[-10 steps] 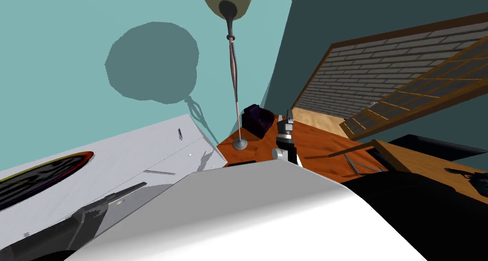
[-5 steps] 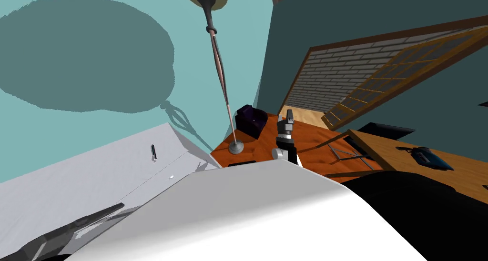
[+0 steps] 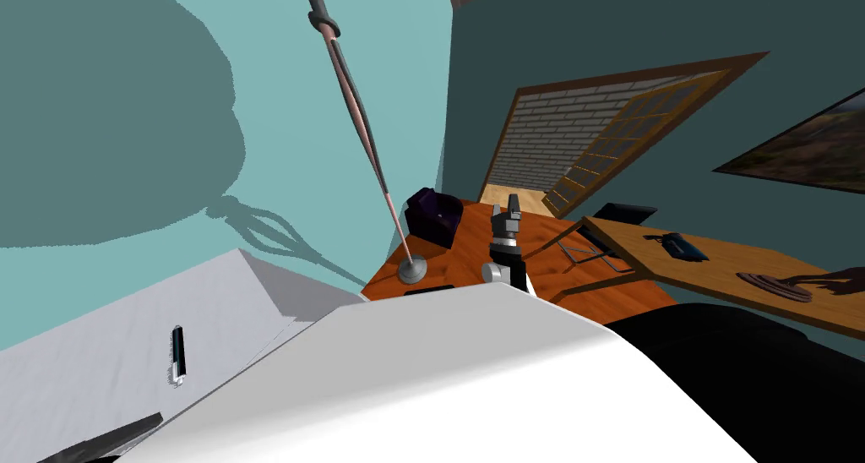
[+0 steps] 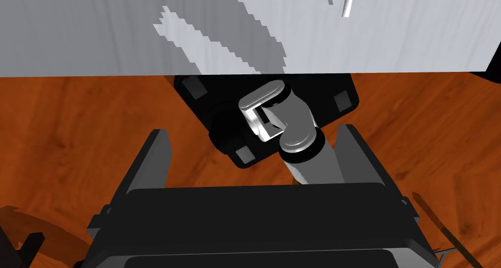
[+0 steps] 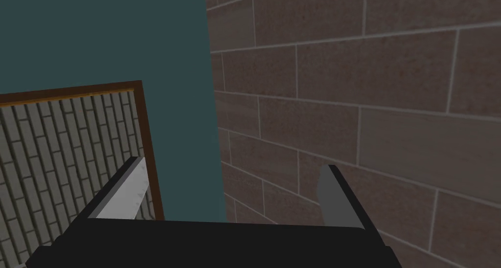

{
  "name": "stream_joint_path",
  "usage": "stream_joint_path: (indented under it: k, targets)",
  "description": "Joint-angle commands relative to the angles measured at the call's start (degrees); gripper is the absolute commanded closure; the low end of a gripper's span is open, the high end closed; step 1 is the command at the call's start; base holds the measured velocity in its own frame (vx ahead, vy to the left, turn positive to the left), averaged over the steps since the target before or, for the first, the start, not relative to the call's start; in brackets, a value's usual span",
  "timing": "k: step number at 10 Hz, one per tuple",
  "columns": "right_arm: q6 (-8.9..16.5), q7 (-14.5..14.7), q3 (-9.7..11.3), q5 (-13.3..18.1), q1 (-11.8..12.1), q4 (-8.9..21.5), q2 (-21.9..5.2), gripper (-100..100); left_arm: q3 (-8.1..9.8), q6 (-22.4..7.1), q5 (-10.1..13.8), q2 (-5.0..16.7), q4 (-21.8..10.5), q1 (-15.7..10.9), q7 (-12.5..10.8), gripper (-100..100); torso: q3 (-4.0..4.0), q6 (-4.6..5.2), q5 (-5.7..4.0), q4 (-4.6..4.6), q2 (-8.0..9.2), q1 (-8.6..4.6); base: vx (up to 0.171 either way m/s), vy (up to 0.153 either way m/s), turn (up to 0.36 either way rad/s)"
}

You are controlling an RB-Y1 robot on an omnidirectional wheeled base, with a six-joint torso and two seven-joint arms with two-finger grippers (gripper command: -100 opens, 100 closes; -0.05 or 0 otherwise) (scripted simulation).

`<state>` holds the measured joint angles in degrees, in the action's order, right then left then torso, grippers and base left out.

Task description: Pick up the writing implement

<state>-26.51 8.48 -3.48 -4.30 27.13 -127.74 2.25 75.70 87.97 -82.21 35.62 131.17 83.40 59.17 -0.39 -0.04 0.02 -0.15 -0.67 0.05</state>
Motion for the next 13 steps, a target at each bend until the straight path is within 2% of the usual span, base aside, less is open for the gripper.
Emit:
stream_joint_path:
  k: [1, 5, 6, 7, 8, 9, 12, 13]
  targets:
    - [0.0, 0.0, 0.0, 0.0, 0.0, 0.0, 0.0, 0, 0.6, 1.67, -0.61, -0.18, -0.31, 0.53, 0.86, -100, 0.0, 0.0, 0.0, 0.0, 0.0, 0.0, 0.114, 0.046, -0.108]
    - [0.0, 0.0, -0.01, 0.0, 0.01, 0.0, 0.0, 0, 1.14, 8.7, -3.62, 1.37, -1.66, 1.33, 2.25, -100, 0.03, -0.05, 0.0, 0.01, 0.04, 0.0, 0.138, 0.057, -0.186]
    - [0.0, 0.0, -0.01, 0.0, 0.01, 0.0, 0.0, 0, 1.11, 9.87, -3.82, 1.48, -1.75, 1.36, 2.34, -100, 0.04, -0.05, 0.01, 0.02, 0.08, 0.01, 0.089, 0.05, -0.1]
    - [0.0, 0.0, -0.01, 0.0, 0.0, 0.0, 0.0, 0, 1.18, 8.89, -3.57, 1.14, -1.19, 1.4, 2.06, -100, 0.12, -0.07, -0.01, 0.05, 0.21, -0.09, 0.032, 0.019, -0.017]
    - [0.0, 0.0, 0.0, 0.0, 0.0, 0.0, 0.01, 0, 1.19, 9.2, -3.59, 1.16, -1.19, 1.4, 2.06, 0, 0.24, -0.09, -0.05, 0.1, 0.41, -0.22, 0.008, 0.005, 0.001]
    - [0.0, 0.0, 0.0, 0.0, 0.0, 0.0, 0.01, 0, -0.61, 8.23, -4.94, 1.02, -1.27, 0.88, 2.05, -100, 0.32, -0.09, -0.07, 0.14, 0.54, -0.3, -0.004, 0.004, -0.018]
    - [0.0, 0.0, 0.0, 0.0, -0.01, 0.0, 0.01, 0, -4.21, 6.34, -7.65, 0.75, -1.44, -0.15, 2.02, -100, 0.43, -0.09, -0.07, 0.19, 0.72, -0.32, -0.021, 0.003, -0.021]
    - [0.0, 0.0, 0.0, 0.0, -0.01, 0.0, 0.01, 0, -3.58, 6.74, -7.2, 0.82, -1.45, 0.0, 2.05, -100, 0.43, -0.09, -0.07, 0.19, 0.73, -0.32, -0.008, 0.001, -0.006]
